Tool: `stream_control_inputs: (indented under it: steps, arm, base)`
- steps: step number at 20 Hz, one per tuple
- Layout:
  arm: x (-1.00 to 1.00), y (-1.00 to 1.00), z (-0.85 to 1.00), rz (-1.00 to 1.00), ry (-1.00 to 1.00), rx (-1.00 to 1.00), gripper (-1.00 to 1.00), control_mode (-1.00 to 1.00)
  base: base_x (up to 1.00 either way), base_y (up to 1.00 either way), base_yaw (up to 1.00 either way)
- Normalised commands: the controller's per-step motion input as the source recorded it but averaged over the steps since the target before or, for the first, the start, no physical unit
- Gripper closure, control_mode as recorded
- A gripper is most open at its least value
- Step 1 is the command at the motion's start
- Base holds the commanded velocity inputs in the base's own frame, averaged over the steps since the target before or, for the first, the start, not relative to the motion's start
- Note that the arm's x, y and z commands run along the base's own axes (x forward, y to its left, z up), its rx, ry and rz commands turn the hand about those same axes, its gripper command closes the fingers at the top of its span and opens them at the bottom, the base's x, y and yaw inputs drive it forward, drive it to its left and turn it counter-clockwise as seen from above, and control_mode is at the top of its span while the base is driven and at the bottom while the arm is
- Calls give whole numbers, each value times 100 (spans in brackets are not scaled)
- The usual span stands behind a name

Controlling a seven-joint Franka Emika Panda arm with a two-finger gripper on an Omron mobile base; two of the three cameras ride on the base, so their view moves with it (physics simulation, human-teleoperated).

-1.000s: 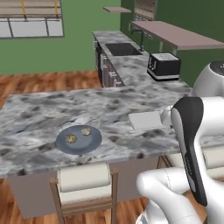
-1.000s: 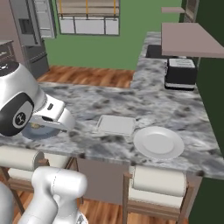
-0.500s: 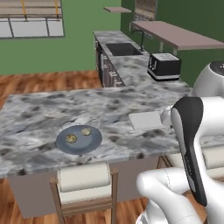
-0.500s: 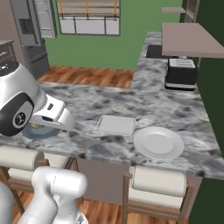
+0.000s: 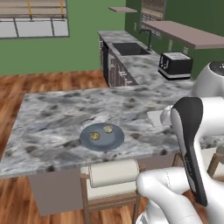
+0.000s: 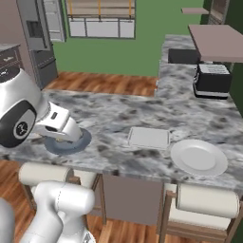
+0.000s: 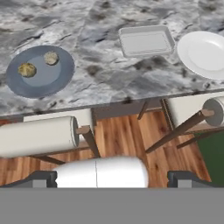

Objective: Place two dumplings into each of the tupperware containers and then place the containers in the fridge.

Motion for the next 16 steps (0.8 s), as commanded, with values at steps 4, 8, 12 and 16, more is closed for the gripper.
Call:
stream_control_inputs:
  steps: [4, 8, 12, 16]
  arm:
    - [0, 0, 0, 0, 0, 0, -100, 100]
    - [100, 8, -15, 18, 2, 6, -100, -100]
    - [100, 44, -57, 29, 15, 1, -100, -100]
    - [100, 59, -75, 27, 22, 1, -100, -100]
  base:
    - [42, 4, 0]
    - [0, 0, 0]
    - [0, 0, 0]
    - [0, 0, 0]
